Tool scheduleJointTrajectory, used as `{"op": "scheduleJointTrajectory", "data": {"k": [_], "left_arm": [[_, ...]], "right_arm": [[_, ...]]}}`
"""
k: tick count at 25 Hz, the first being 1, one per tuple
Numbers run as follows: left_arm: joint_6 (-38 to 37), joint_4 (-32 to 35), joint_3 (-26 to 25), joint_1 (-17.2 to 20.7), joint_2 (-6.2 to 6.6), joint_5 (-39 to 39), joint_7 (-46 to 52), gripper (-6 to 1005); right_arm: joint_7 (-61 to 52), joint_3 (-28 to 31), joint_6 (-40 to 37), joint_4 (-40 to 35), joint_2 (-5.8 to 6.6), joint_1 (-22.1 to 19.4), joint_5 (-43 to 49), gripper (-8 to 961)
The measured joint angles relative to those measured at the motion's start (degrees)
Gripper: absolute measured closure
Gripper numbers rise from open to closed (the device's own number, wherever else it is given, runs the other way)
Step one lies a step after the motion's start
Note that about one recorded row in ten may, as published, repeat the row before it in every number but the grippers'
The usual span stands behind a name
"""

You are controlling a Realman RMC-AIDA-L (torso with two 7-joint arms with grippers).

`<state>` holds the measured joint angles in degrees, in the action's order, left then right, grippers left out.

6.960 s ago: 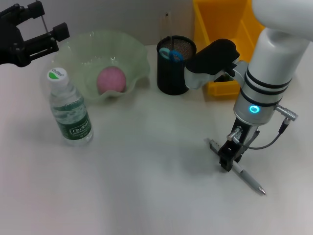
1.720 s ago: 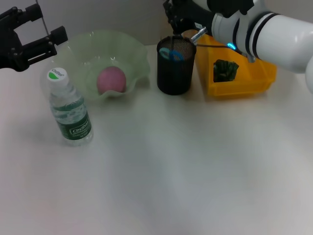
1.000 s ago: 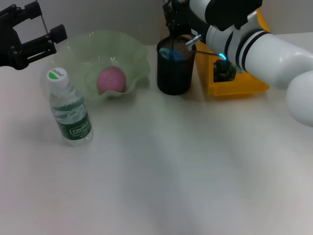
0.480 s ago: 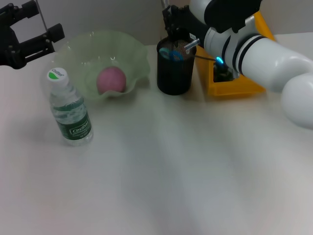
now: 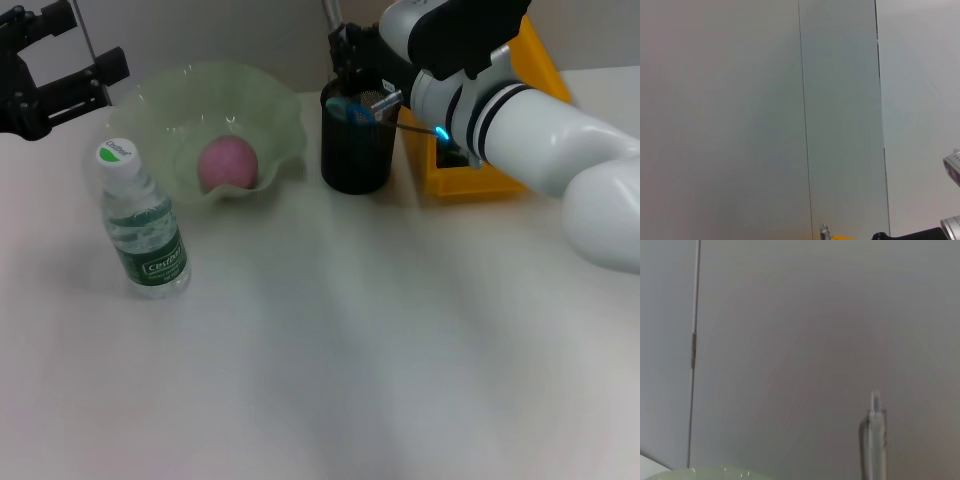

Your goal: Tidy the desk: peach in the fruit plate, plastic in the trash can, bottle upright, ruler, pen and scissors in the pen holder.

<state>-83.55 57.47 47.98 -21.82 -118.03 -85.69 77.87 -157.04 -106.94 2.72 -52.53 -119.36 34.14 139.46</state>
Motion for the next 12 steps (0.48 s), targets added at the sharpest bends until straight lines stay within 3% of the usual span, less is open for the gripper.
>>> {"op": "scheduleJointTrajectory", "data": {"k": [3, 12], "left_arm": [[-0.04, 0.00, 0.00, -0.02, 0.00, 0.00, 0.00, 194], [-0.21, 0.00, 0.00, -0.04, -0.05, 0.01, 0.00, 194]], "right_arm": [[-0.01, 0.01, 0.11, 0.25, 0.00, 0.03, 0.00, 804], [0.01, 0.04, 0.27, -0.05, 0.09, -0.46, 0.00, 565]]}}
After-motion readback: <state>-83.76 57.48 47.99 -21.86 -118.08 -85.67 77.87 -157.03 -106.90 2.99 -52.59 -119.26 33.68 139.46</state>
